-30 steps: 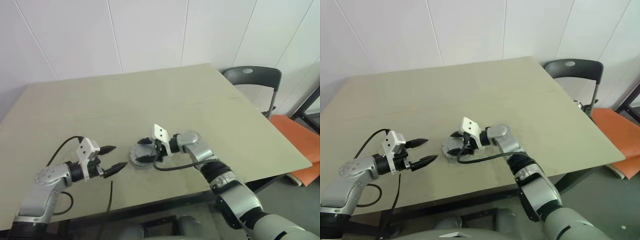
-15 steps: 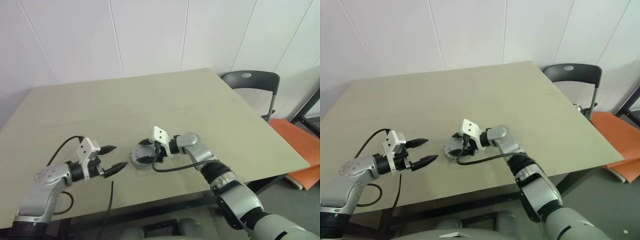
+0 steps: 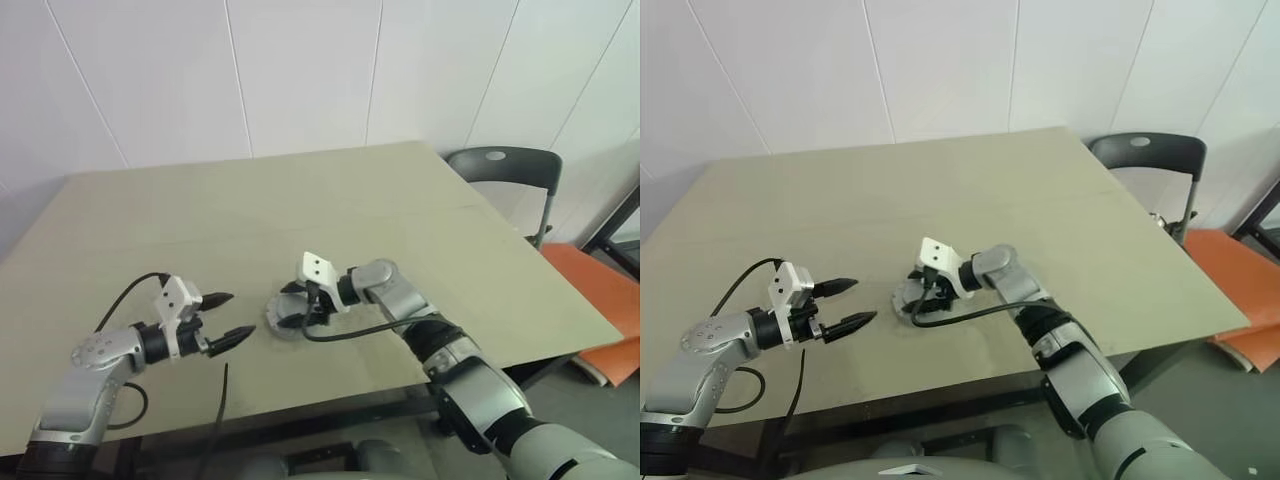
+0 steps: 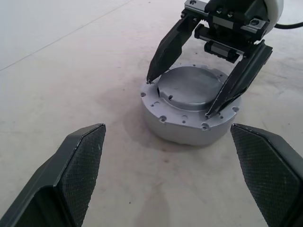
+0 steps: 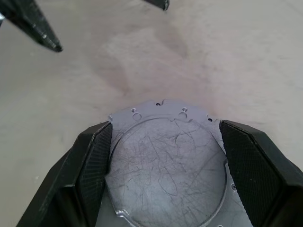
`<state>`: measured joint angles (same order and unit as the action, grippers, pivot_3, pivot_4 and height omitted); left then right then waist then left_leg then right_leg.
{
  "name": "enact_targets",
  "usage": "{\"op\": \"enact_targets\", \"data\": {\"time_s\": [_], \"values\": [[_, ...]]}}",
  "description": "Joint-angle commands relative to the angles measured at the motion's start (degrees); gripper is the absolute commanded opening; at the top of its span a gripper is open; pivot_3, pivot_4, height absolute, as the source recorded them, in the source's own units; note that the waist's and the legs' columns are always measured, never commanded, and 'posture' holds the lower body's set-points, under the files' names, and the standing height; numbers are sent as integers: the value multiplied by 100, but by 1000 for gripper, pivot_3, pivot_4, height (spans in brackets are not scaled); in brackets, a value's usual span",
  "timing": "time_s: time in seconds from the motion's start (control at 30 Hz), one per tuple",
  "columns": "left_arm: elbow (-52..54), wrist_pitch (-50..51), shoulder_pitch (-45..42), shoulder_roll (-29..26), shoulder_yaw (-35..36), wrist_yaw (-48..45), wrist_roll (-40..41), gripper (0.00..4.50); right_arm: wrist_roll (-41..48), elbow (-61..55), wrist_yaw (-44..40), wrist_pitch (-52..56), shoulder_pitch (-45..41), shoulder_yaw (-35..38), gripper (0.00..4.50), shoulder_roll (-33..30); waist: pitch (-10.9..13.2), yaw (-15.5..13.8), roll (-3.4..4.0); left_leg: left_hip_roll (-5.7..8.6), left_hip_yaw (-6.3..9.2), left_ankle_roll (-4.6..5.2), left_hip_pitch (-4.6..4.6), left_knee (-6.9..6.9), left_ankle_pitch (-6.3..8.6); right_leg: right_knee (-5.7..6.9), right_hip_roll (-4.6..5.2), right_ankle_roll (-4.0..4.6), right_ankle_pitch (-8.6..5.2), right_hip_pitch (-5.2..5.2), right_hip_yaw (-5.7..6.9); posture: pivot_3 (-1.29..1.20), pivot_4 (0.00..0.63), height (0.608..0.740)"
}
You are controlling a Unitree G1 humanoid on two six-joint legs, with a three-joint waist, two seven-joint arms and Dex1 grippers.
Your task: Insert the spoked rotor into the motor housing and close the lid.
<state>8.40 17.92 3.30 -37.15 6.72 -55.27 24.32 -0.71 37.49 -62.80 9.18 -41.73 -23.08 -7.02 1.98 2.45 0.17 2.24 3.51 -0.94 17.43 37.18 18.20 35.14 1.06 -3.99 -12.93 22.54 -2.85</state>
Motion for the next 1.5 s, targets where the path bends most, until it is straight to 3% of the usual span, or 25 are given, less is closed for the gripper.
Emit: {"op": "enact_targets", "data": {"time_s": [0.03,0.23,0.6,0.7,1.07,1.5], "values": [[25,-151,-112,-7,19,-38,2,4500,-253,739,547,126,138,84,3277,-76,3,12,1,-2,0,-1,-3,1,0,2,0,1,0,-6,0,0,0,740],[-69,-190,-242,32,-93,-69,-4,4500,-338,766,350,177,194,-76,3277,-123,7,10,7,-15,2,-22,-5,1,13,-1,5,1,-2,-6,20,0,0,740],[-1363,-538,-1571,558,-821,146,-734,4500,-313,790,393,167,123,-46,3277,-99,-2,17,7,-13,5,-3,-4,1,1,5,-1,0,-1,-19,23,0,0,740],[-1447,-524,-1697,653,-758,85,-636,3954,-314,793,416,172,121,-41,3277,-108,-3,18,4,-14,5,-2,-4,2,0,7,-3,0,-1,-19,20,0,0,740],[-1506,-358,-1774,746,-724,-191,-411,177,-343,839,489,146,130,-42,3277,-99,1,17,7,-15,7,-5,-2,1,2,6,2,0,-2,-9,22,0,0,740],[-1862,-113,-1766,874,-1370,-333,-871,50,-371,845,563,104,138,-66,3277,-90,2,19,7,-15,9,-13,0,-1,7,5,4,0,-2,-9,24,0,0,740]]}}
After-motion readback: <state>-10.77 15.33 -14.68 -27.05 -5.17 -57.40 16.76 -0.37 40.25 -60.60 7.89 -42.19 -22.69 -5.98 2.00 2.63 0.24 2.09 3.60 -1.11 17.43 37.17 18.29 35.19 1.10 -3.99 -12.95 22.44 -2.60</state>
